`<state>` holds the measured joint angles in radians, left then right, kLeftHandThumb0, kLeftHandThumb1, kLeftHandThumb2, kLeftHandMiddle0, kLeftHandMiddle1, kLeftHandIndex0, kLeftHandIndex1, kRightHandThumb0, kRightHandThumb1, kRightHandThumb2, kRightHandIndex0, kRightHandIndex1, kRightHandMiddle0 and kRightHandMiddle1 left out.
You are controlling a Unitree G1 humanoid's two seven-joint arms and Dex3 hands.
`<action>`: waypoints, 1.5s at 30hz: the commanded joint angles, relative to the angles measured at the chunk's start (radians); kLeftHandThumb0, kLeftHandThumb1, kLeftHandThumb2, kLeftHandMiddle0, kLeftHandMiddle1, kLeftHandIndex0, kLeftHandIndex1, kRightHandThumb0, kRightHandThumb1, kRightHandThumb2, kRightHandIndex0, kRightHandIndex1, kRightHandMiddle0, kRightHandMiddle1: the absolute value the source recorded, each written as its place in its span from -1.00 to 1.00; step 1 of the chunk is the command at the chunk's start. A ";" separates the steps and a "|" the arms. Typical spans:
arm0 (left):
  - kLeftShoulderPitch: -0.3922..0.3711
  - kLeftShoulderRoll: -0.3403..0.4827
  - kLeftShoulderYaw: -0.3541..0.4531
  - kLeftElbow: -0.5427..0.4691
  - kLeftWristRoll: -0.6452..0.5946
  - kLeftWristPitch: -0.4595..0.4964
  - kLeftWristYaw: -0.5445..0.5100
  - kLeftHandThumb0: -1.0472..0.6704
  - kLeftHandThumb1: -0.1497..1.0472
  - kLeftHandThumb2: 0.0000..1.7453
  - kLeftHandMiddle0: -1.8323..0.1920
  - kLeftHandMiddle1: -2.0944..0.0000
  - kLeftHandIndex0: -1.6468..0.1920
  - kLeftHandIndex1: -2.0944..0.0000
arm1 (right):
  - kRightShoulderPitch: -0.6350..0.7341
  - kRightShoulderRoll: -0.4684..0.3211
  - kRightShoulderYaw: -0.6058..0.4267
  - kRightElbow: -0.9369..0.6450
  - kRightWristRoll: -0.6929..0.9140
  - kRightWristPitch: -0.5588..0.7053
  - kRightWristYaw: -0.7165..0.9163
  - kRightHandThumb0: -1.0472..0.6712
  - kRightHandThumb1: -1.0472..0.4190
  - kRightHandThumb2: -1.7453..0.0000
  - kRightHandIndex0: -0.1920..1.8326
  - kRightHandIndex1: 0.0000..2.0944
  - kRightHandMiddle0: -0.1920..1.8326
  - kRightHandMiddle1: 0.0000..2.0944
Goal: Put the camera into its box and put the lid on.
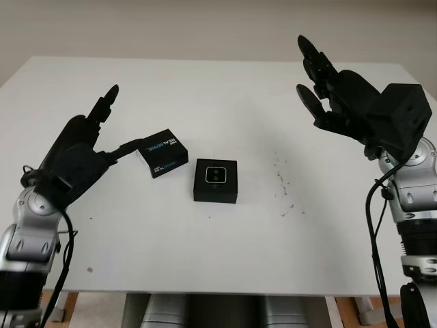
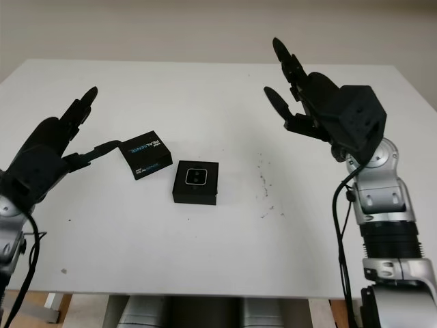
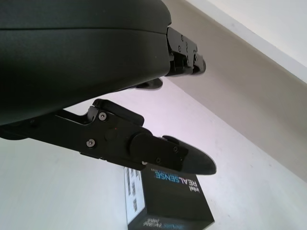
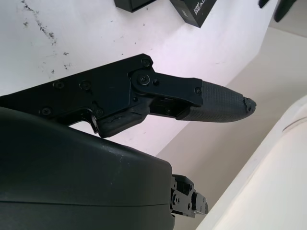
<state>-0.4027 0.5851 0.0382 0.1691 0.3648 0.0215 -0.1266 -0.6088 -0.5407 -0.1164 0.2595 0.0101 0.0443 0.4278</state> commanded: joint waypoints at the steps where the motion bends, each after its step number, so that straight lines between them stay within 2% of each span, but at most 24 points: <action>1: -0.048 0.022 -0.031 0.036 0.035 -0.010 0.003 -0.38 0.90 -0.94 0.29 0.87 0.44 0.82 | -0.029 0.004 -0.037 0.002 0.042 -0.006 -0.002 -0.67 -1.00 0.21 -1.00 -0.99 -1.00 -1.00; 4: -0.103 0.052 -0.096 0.077 0.103 0.017 -0.062 -0.46 0.91 -0.94 0.48 0.96 0.57 0.89 | -0.038 0.024 -0.062 -0.008 0.084 0.025 -0.031 -0.72 -1.00 0.16 -1.00 -1.00 -1.00 -1.00; 5: -0.114 0.058 -0.114 0.084 0.122 0.024 -0.080 -0.54 0.92 -0.93 0.60 0.98 0.66 0.93 | -0.040 0.027 -0.063 -0.012 0.091 0.037 -0.038 -0.73 -1.00 0.15 -1.00 -1.00 -1.00 -1.00; 9: -0.162 0.070 -0.185 0.125 0.201 0.023 -0.115 -0.72 0.94 -0.93 0.77 0.98 0.77 0.97 | -0.037 0.028 -0.060 -0.027 0.095 0.077 -0.060 -0.74 -1.00 0.17 -1.00 -1.00 -1.00 -1.00; 12: -0.192 0.055 -0.224 0.161 0.245 0.045 -0.119 -0.77 0.92 -0.94 0.84 0.98 0.82 0.98 | -0.027 0.015 -0.044 -0.033 0.078 0.088 -0.051 -0.77 -1.00 0.17 -1.00 -1.00 -1.00 -1.00; 17: -0.200 0.044 -0.254 0.206 0.263 0.040 -0.115 -0.77 0.90 -0.94 0.90 0.98 0.86 0.97 | -0.008 0.005 -0.031 -0.056 0.062 0.113 -0.043 -0.77 -1.00 0.17 -1.00 -1.00 -1.00 -1.00; 23: -0.177 0.061 -0.262 0.173 0.256 0.043 -0.171 -0.75 0.91 -0.94 0.96 0.97 0.87 0.96 | 0.007 0.007 -0.028 -0.091 0.049 0.150 -0.043 -0.75 -1.00 0.15 -1.00 -1.00 -1.00 -1.00; 31: -0.170 0.059 -0.267 0.194 0.263 0.006 -0.163 -0.76 0.89 -0.94 0.98 0.96 0.86 0.95 | 0.015 0.020 -0.025 -0.093 0.046 0.146 -0.051 -0.74 -1.00 0.16 -1.00 -1.00 -1.00 -1.00; 40: -0.171 0.033 -0.270 0.231 0.259 -0.031 -0.114 -0.73 0.83 -0.95 0.97 0.95 0.81 0.94 | 0.024 0.023 -0.021 -0.111 0.048 0.172 -0.054 -0.71 -1.00 0.18 -1.00 -1.00 -1.00 -1.00; 45: -0.173 0.012 -0.283 0.271 0.275 -0.057 -0.029 -0.66 0.81 -0.95 0.94 0.94 0.78 0.94 | 0.034 0.014 -0.018 -0.136 0.043 0.202 -0.052 -0.72 -1.00 0.18 -1.00 -1.00 -1.00 -1.00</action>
<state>-0.5721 0.6015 -0.2352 0.4293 0.6349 -0.0253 -0.1735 -0.5816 -0.5201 -0.1333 0.1439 0.0533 0.2379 0.3769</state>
